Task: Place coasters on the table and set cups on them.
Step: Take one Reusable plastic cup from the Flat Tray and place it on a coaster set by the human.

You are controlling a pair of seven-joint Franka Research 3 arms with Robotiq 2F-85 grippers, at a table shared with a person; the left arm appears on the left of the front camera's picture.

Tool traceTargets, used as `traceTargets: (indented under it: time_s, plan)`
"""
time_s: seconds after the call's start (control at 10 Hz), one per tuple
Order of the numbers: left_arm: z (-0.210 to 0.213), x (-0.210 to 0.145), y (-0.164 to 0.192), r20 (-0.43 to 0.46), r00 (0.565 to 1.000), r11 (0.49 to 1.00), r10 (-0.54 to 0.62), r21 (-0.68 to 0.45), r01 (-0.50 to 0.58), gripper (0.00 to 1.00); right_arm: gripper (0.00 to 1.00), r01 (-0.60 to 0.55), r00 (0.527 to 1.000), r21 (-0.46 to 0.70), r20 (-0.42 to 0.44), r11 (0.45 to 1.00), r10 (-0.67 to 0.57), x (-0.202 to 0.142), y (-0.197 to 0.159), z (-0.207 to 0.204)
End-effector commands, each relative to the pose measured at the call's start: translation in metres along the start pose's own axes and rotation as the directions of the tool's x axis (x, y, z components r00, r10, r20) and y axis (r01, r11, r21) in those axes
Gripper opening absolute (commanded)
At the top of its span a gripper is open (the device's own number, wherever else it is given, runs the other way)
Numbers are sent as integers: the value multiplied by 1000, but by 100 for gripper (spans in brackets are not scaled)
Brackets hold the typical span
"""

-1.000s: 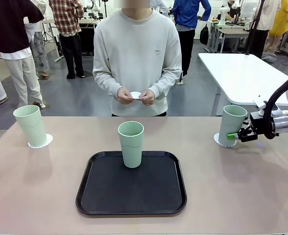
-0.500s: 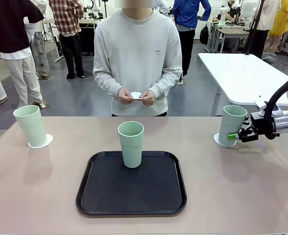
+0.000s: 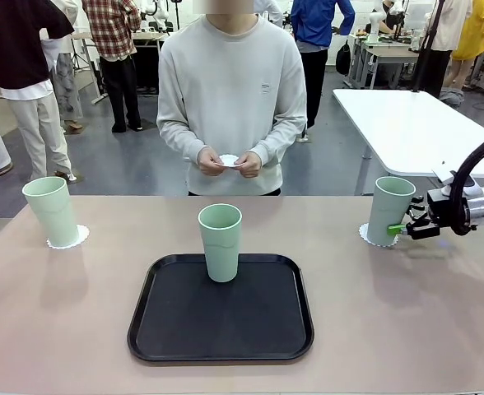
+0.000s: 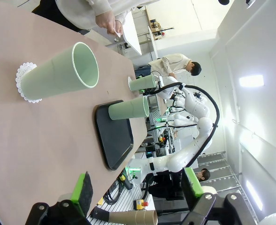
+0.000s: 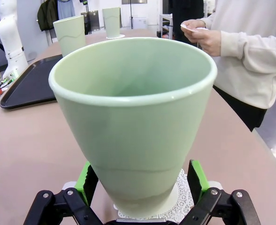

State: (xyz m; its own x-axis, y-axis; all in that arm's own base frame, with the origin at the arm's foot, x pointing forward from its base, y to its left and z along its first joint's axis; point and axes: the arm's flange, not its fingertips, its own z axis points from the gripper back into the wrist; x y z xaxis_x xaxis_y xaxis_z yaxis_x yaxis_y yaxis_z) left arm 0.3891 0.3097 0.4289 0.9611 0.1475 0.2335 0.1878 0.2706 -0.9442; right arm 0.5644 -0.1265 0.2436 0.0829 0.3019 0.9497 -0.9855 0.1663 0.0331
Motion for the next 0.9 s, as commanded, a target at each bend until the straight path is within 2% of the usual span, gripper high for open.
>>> traceTargets:
  time_s: [0.0, 0.3, 0.4, 0.5, 0.7, 0.8]
  plan:
    - [1, 1, -3, 16, 1000, 1000, 6, -3, -6, 100, 100, 21, 1000, 10, 3, 1000, -21, 2, -6, 11]
    - [1, 1, -3, 16, 1000, 1000, 6, -3, -6, 100, 100, 31, 999, -16, -21, 999, -31, 8, 1, 27]
    - [1, 1, -3, 16, 1000, 1000, 6, -3, -6, 100, 100, 47, 995, -45, -87, 998, -51, 17, 9, 34]
    - [1, 1, -3, 16, 1000, 1000, 6, -3, -6, 100, 100, 82, 971, -87, -217, 993, -99, 31, 22, 42]
    - [1, 1, -3, 16, 1000, 1000, 6, -3, -6, 100, 100, 26, 922, -171, -378, 985, -89, 71, 49, 59]
    - [1, 1, -3, 16, 1000, 1000, 6, -3, -6, 100, 100, 12, 880, -225, -460, 974, -117, 93, 61, 64]
